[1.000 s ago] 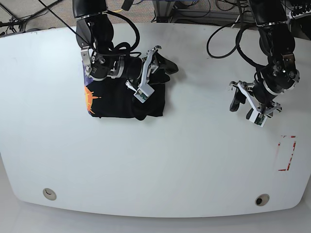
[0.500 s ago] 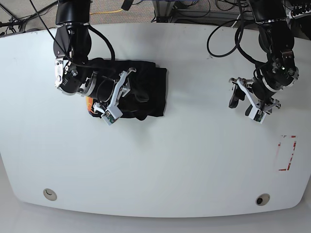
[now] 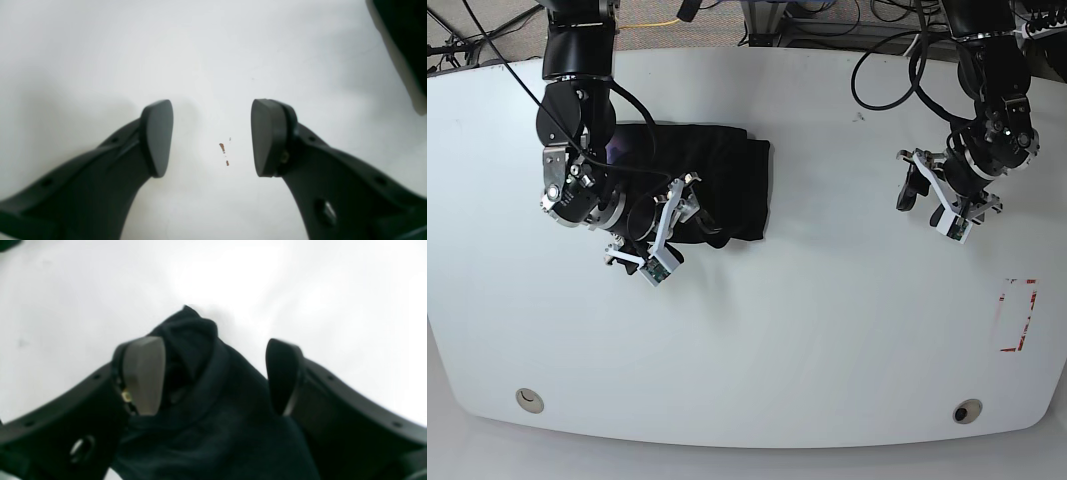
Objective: Fold the T-shirt properly
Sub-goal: 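Tuck and flatten the bundle's edge with the right gripper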
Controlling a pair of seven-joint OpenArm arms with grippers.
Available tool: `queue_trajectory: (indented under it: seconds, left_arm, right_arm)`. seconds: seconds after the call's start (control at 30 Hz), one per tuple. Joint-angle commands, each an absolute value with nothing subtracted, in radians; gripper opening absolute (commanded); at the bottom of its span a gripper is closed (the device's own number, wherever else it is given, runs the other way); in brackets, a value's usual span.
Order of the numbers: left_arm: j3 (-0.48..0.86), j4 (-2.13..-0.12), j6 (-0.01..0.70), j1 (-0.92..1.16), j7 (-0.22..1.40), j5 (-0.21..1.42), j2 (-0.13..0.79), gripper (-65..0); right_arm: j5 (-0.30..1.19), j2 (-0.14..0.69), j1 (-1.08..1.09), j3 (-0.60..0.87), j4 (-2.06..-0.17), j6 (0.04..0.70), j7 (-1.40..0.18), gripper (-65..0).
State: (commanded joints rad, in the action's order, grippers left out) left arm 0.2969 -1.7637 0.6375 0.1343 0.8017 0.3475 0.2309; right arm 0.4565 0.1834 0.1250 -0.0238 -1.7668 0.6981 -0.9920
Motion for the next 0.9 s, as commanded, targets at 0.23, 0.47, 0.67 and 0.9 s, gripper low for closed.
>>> queue_trajectory:
  seconds: [0.23,0.47,0.67,0.9]
  left_arm:
    - [0.297,-1.764,0.638,0.142,0.802,0.348,0.229,-30.6]
    - [0.3,-1.767,0.638,0.156,0.802,0.348,0.232,-30.6]
    - [0.3,-1.767,0.638,0.163,0.802,0.348,0.232,-30.6]
    - [0.3,-1.762,0.638,0.166,0.802,0.346,0.232,-30.6]
  right_arm:
    - [0.337,0.157,0.122,-0.124,-1.762,0.698,-0.943,-27.0]
    - [0.099,0.09,0.133,-0.122,-1.698,0.698,-0.872,-44.5]
    - [0.005,0.051,0.128,-0.122,-1.698,0.698,-0.828,-63.3]
    - [0.004,-0.008,0.124,-0.124,-1.808,0.698,-0.903,-63.6]
